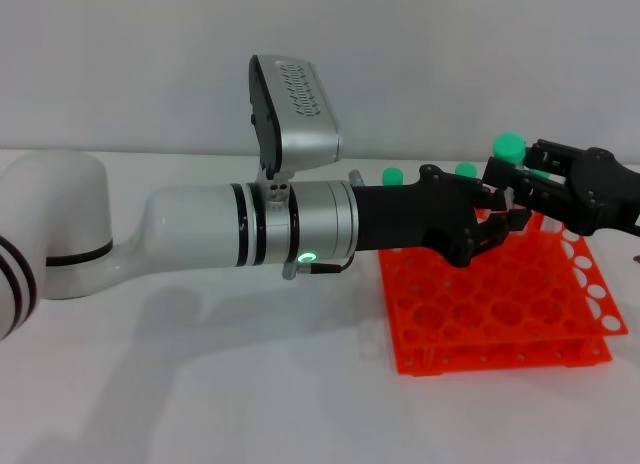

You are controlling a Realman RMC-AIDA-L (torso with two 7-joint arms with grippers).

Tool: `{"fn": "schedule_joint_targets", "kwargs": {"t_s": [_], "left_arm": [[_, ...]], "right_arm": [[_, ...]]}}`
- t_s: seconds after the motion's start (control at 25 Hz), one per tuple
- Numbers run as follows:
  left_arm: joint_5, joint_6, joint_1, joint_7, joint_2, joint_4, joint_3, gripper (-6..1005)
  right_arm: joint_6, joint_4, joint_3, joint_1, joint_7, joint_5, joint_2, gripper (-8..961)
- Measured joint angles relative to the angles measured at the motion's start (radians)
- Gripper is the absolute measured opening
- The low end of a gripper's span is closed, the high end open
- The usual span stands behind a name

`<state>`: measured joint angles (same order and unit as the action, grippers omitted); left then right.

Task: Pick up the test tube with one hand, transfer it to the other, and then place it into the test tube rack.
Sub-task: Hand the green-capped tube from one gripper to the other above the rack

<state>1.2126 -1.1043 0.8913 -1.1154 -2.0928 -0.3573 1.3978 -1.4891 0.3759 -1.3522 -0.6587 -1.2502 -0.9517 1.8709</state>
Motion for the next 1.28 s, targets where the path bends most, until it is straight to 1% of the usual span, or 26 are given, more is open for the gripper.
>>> {"fn": "schedule_joint_targets", "kwargs": {"t_s": [0.4,0.76,0.88,1.16,1.28], "left_arm": [[0.002,0.008,0.002,0.0,0.002,0.0,0.001,278],[0.007,0.009,0.006,0.0,0.002,0.0,0.0,284],[0.008,0.01,0.007,0.0,0.002,0.0,0.001,286],[0.005,0.023,0.01,-0.008,0.004,-0.001,0.023,291],[0.005,0.029,0.011,-0.008,0.004,-0.002,0.026,293]], "right_arm": [[0.019,0.001,-0.003,-0.006,0.0,-0.022,-0.004,409],[0.041,0.0,-0.007,-0.005,0.0,-0.028,-0.009,385],[0.059,0.014,-0.004,-0.005,-0.002,-0.054,-0.01,375],[0.103,0.039,-0.003,-0.004,-0.003,-0.079,-0.003,333],[0.11,0.042,-0.004,-0.005,-0.001,-0.079,-0.004,309]]}}
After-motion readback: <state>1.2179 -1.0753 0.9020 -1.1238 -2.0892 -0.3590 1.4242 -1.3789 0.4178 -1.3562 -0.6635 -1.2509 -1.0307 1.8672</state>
